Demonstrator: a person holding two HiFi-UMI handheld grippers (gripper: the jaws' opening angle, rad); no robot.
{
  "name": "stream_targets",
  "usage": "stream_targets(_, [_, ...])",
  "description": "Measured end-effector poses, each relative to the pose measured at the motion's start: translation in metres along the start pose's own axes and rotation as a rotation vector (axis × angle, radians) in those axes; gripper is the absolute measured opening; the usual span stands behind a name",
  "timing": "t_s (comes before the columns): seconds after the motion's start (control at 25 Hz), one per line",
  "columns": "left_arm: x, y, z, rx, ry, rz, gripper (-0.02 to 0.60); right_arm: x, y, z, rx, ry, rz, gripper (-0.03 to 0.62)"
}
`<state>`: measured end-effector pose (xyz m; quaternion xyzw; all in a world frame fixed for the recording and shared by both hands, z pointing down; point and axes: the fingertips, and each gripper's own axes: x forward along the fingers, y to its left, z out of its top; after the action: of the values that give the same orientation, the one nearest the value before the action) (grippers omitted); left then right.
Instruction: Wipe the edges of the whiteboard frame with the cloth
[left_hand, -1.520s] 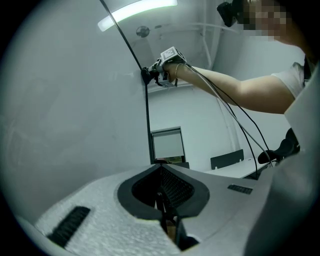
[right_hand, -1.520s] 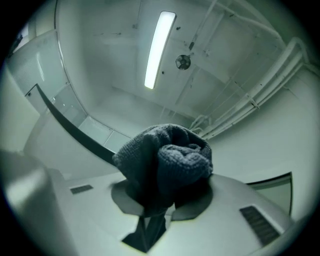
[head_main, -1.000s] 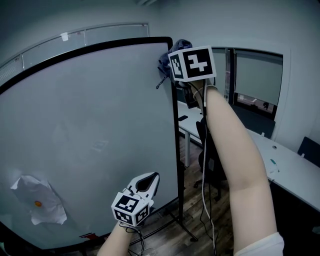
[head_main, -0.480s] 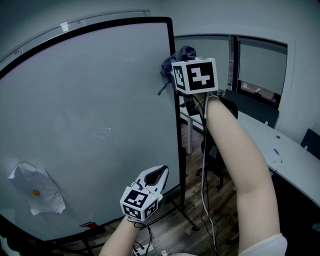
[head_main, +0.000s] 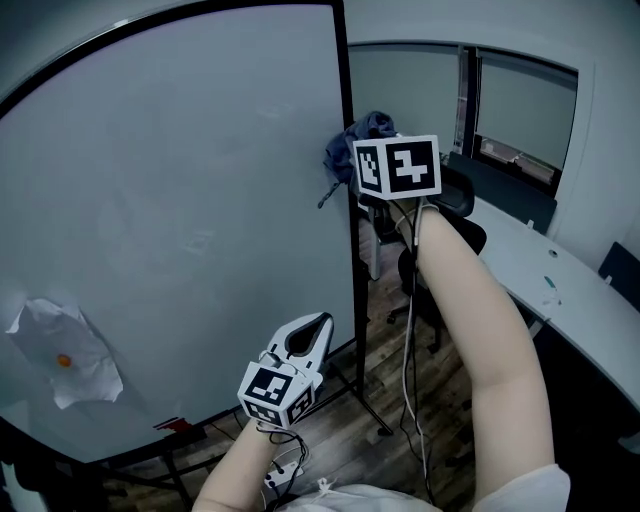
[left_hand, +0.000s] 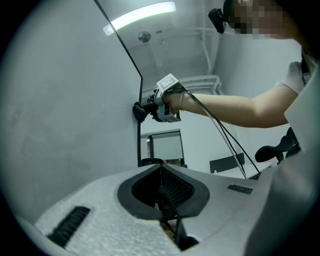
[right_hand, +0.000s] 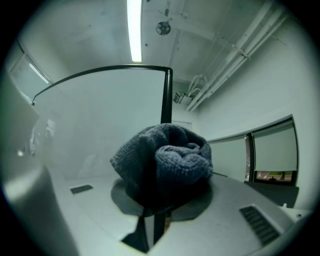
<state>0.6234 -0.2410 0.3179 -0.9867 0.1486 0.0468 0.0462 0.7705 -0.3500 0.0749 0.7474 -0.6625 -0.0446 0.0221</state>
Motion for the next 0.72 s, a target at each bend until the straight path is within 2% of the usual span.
stream_targets(0.28, [-0.003,-0.012,-0.016,-0.039,-0.012,0.0,0.02,0.001,-0.001,-0.049,0.035,0.053,0.005,0.069])
stream_targets(0.4, [-0.003,-0.01,-0.029,-0.069,0.003,0.025,0.02,-0.001,0.001,-0.066,0.013,0.047,-0.028,0.069])
stream_targets(0.56, [-0.001,-0.014,-0.047,-0.092,0.034,0.019,0.02,0.0,0.007,-0.097,-0.034,0.047,-0.047,0.069])
stream_targets(0.72, [0.002,-0.016,-0.062,-0.111,0.052,0.015,0.02,-0.003,0.007,-0.129,-0.035,0.036,-0.07,0.069])
